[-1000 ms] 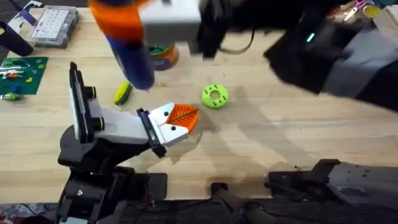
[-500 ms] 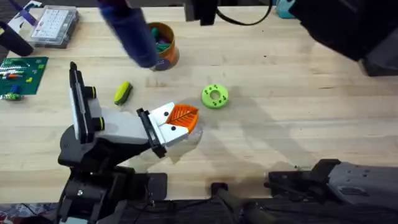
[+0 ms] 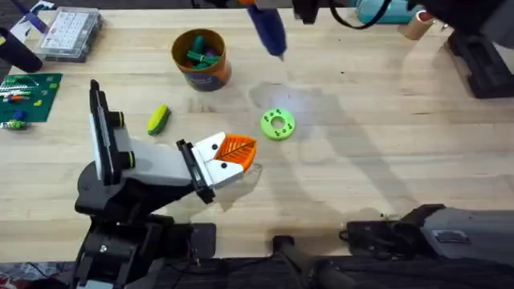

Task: Pick up the gripper from the table and insert it into the empty holder that is missing its gripper. Then pick up a screw, insert it into the mounting hole, and use the screwdriver to tighten it. Finally, clean up the table by picking up the vegetable and placing it into the bucket.

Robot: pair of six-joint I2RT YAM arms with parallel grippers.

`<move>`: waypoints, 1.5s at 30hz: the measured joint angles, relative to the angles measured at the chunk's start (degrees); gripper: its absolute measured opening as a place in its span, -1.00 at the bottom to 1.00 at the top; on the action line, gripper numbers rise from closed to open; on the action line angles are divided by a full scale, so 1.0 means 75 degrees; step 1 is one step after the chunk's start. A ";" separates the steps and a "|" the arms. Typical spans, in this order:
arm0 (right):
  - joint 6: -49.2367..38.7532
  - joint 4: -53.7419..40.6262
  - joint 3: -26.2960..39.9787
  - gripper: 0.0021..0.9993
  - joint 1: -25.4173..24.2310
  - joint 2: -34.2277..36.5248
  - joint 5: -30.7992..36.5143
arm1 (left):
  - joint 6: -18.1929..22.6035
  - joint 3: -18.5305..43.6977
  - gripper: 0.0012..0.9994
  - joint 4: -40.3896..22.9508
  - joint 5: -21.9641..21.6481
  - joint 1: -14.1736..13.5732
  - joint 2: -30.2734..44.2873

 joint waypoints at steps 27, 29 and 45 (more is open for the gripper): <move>-0.6143 0.0658 0.0012 -0.90 -0.1623 0.4312 0.4026 | -0.0003 0.0000 -0.97 0.0000 -0.0003 0.0000 0.0000; -0.6298 0.0703 0.0019 -0.90 -0.1648 0.4401 0.4060 | -0.0002 0.0000 -0.97 0.0003 -0.0003 0.0000 0.0000; -0.6557 0.0703 0.0163 -0.39 -0.1781 0.4655 0.4146 | 0.0000 0.0000 -0.97 0.0001 -0.0003 0.0000 0.0000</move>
